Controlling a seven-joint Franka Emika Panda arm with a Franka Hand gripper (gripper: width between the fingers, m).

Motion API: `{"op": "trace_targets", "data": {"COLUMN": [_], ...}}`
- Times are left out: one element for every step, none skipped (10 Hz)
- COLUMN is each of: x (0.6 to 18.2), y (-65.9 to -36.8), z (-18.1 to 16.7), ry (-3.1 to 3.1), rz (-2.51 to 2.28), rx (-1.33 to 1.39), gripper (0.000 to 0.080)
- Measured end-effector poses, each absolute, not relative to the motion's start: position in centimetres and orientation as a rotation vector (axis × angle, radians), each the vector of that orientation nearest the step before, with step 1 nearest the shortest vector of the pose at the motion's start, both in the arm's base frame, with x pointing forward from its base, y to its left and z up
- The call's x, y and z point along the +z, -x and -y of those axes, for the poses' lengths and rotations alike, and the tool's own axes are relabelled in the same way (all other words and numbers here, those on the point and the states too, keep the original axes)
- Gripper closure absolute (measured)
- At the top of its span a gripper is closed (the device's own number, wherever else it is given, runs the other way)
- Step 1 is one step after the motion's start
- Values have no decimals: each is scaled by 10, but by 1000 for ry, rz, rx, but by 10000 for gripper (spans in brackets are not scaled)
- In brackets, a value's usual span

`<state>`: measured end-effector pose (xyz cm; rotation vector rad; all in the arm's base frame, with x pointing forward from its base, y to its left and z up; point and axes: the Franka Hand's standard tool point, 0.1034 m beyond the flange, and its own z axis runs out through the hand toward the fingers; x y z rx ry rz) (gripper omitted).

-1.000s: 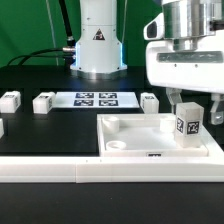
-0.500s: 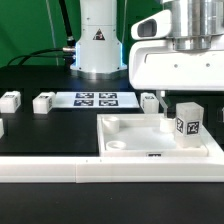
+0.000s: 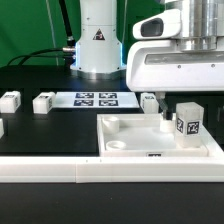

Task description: Assemble square table

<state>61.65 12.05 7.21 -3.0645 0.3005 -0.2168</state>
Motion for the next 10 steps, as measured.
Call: {"op": "trace_targets", "data": {"x": [72,72,72,72,72,72,73,73,73,73], "y": [-616,-615,-615,-616,-616,-617,-617,-618,-618,-618], "z": [-121,-121,-120,-120,-118,-117,-117,-116,-116,-116], "ry": [3086,3100,3113,3116,3117,3116,3117,3118,3118,3118], "rz": [-190,-96,35,140,196,301,248,246,246,246], "rx": [-218,-217,-220,-222,-227,-230,-235,-236,-235,-235], "gripper": [150,150,150,150,150,150,150,150,273,413]}}
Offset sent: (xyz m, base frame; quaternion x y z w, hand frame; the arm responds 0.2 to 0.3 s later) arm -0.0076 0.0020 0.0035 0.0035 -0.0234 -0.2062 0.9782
